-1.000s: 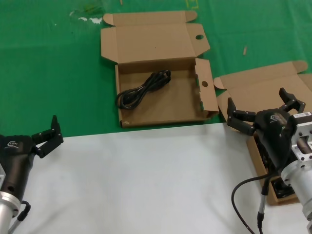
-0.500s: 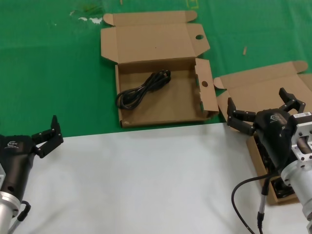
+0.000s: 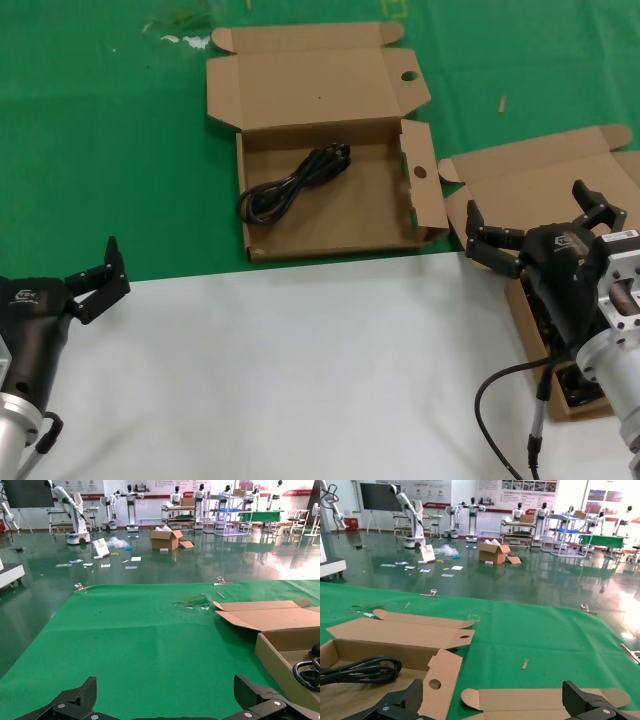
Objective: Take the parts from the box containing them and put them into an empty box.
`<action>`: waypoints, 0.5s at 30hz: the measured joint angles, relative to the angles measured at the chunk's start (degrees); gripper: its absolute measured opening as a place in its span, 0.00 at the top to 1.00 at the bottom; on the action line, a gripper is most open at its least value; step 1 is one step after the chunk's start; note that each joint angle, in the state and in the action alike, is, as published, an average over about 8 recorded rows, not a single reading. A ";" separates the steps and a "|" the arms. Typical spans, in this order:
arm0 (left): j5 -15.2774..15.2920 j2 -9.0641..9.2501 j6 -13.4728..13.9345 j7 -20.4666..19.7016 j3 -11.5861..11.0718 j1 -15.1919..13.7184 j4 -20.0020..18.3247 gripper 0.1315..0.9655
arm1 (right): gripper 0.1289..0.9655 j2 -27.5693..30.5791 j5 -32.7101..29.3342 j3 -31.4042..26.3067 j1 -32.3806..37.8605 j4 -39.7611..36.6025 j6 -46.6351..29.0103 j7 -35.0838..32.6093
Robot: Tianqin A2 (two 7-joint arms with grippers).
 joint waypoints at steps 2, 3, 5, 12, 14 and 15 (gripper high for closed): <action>0.00 0.00 0.00 0.00 0.00 0.00 0.00 0.00 | 0.00 0.00 0.00 0.00 0.00 0.00 0.00 0.00; 0.00 0.00 0.00 0.00 0.00 0.00 0.00 0.00 | 0.00 0.00 0.00 0.00 0.00 0.00 0.00 0.00; 0.00 0.00 0.00 0.00 0.00 0.00 0.00 0.00 | 0.00 0.00 0.00 0.00 0.00 0.00 0.00 0.00; 0.00 0.00 0.00 0.00 0.00 0.00 0.00 0.00 | 0.00 0.00 0.00 0.00 0.00 0.00 0.00 0.00; 0.00 0.00 0.00 0.00 0.00 0.00 0.00 0.00 | 0.00 0.00 0.00 0.00 0.00 0.00 0.00 0.00; 0.00 0.00 0.00 0.00 0.00 0.00 0.00 0.00 | 0.00 0.00 0.00 0.00 0.00 0.00 0.00 0.00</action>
